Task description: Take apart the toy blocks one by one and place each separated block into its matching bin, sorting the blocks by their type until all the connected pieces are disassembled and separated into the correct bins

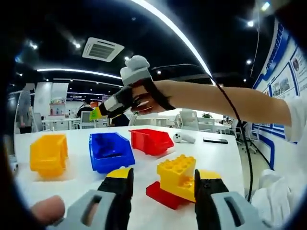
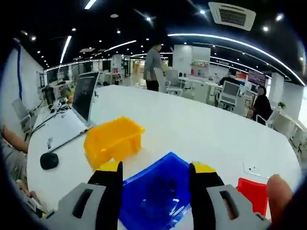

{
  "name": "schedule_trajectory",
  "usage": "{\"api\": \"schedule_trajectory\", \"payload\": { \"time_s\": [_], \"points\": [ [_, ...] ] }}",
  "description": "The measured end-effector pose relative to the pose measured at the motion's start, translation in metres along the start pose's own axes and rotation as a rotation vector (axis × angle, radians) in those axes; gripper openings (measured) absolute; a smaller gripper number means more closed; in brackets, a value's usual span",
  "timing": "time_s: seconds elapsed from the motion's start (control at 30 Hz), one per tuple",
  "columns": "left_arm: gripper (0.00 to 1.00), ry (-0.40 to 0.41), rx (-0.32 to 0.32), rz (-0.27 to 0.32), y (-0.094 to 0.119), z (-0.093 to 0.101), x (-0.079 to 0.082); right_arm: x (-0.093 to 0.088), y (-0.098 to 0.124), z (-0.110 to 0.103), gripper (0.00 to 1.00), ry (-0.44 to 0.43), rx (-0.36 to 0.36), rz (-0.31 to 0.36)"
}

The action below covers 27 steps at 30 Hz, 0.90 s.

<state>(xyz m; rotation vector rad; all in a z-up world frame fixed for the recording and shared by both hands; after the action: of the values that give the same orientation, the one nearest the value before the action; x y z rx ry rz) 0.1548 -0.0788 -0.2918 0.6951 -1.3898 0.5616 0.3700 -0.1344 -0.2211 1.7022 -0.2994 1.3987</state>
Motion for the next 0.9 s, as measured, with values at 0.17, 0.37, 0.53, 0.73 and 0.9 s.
{"api": "schedule_trajectory", "payload": {
  "time_s": [0.17,0.37,0.53,0.73,0.9],
  "points": [
    [0.52,-0.001,-0.005,0.003,0.001,0.002,0.001,-0.003,0.015,-0.008,0.48,0.009,0.049,-0.015],
    [0.55,0.001,-0.022,-0.005,-0.001,0.005,-0.001,-0.009,0.044,-0.026,0.46,0.109,0.168,-0.018],
    [0.58,0.002,-0.045,-0.012,-0.005,0.011,-0.002,-0.023,0.077,-0.045,0.45,0.178,0.256,-0.024],
    [0.61,0.003,-0.060,-0.031,-0.008,0.015,-0.008,-0.045,0.109,-0.073,0.44,0.220,0.383,-0.009],
    [0.61,0.004,-0.074,-0.035,-0.011,0.018,-0.009,-0.063,0.129,-0.092,0.43,0.268,0.478,0.019]
  ]
}}
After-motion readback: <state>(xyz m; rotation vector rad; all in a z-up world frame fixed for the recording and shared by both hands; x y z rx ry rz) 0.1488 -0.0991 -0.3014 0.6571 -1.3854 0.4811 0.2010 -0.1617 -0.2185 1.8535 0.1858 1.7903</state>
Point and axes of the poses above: the point that each gripper's makers call its tool centre point, and the gripper's own axes: y roughly backward along the fingers, z roughly to its right, x roughly out of its top, the point moved 4 cm from there along y, roughly backward along the fingers, and after that the axes turned 5 degrees about x, right-handed, at the moved point
